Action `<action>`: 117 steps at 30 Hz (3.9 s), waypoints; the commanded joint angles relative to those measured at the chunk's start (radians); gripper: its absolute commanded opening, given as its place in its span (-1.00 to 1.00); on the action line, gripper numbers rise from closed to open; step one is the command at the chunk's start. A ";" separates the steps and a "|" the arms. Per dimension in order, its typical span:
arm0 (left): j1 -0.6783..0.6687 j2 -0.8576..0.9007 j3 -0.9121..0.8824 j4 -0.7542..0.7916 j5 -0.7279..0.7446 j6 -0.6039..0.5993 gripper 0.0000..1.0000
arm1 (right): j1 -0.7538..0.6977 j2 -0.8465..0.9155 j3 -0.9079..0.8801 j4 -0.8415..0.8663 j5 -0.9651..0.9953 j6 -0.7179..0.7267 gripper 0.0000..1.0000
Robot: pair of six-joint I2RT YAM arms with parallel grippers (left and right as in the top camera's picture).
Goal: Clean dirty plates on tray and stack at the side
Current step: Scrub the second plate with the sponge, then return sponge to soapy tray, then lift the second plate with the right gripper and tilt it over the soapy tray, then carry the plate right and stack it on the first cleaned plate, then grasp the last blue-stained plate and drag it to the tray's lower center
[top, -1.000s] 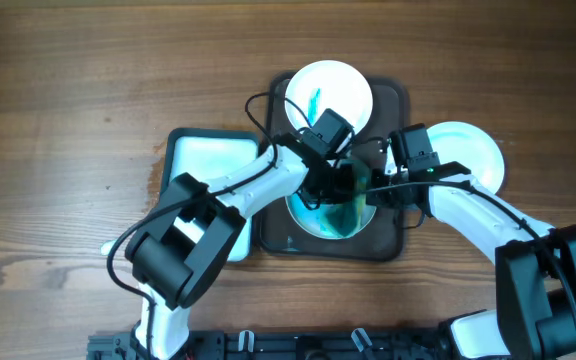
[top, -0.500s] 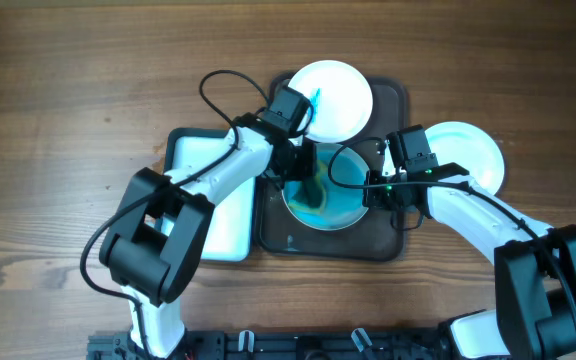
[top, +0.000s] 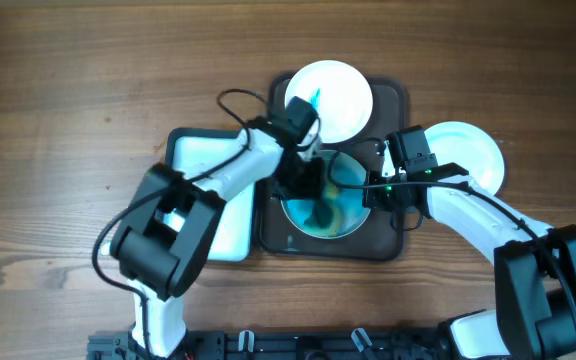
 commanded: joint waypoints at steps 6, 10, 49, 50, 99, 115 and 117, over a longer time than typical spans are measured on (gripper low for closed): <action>0.170 -0.305 -0.022 -0.028 0.074 0.069 -0.92 | -0.002 0.029 -0.029 -0.021 0.048 -0.008 -0.91; 0.333 -0.447 -0.023 -0.111 -0.044 0.124 -0.92 | -0.002 0.029 -0.029 -0.021 0.049 -0.012 -0.91; 0.747 -0.939 -0.116 -0.166 0.031 0.059 1.00 | 0.844 0.032 0.481 0.317 1.157 -0.792 -0.91; 0.747 -0.939 -0.116 -0.166 0.031 0.058 1.00 | 0.851 0.032 0.481 0.317 1.164 -0.793 -0.91; 0.747 -0.939 -0.116 -0.166 0.031 0.059 1.00 | -0.047 -0.053 0.476 -0.075 -0.332 0.225 -0.91; 0.747 -0.940 -0.116 -0.166 0.031 0.059 1.00 | -0.583 0.000 0.455 -0.573 0.288 0.003 -0.11; 0.747 -0.940 -0.116 -0.166 0.031 0.059 1.00 | -0.544 -0.054 0.512 -0.575 0.145 -0.112 -0.11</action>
